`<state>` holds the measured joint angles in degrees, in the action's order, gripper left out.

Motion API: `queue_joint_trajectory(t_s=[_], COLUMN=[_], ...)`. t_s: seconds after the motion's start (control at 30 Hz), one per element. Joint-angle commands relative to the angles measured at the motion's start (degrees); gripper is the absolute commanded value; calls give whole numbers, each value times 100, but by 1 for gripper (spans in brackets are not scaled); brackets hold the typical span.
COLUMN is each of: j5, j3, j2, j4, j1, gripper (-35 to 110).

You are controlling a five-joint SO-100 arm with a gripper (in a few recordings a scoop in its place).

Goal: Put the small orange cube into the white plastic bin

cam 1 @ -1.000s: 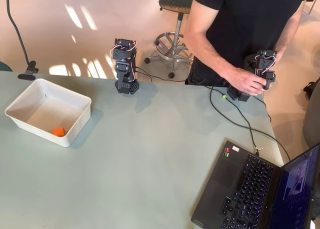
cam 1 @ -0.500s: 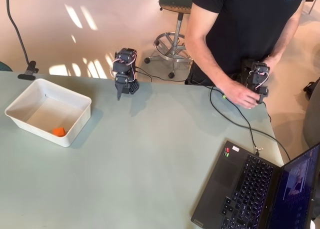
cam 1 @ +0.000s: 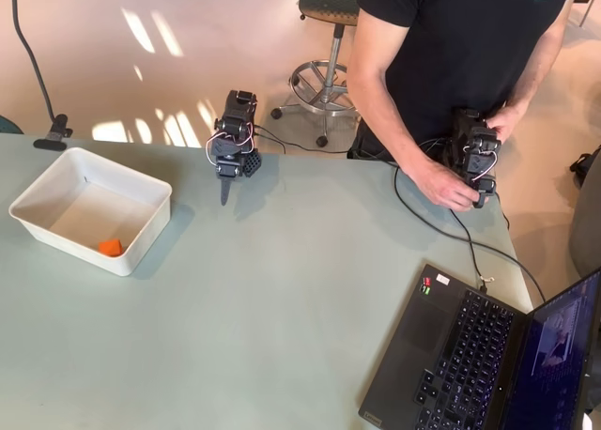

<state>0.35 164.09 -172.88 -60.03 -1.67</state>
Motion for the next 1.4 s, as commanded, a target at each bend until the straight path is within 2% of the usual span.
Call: queue_joint_trajectory(t_s=[0.0, 0.6, 0.8, 0.93, 1.17, 1.37], j5=[-18, -18, -26, -18, 44, 62], j3=[0, 26, 624, 844, 932, 1011], j2=[-18, -18, -44, -694, -1362, -1362], j4=[-18, -35, 9, -35, -44, -44], j1=[-26, -18, -9, -9, 703, 668], gripper=[14, 14, 14, 14, 14, 14])
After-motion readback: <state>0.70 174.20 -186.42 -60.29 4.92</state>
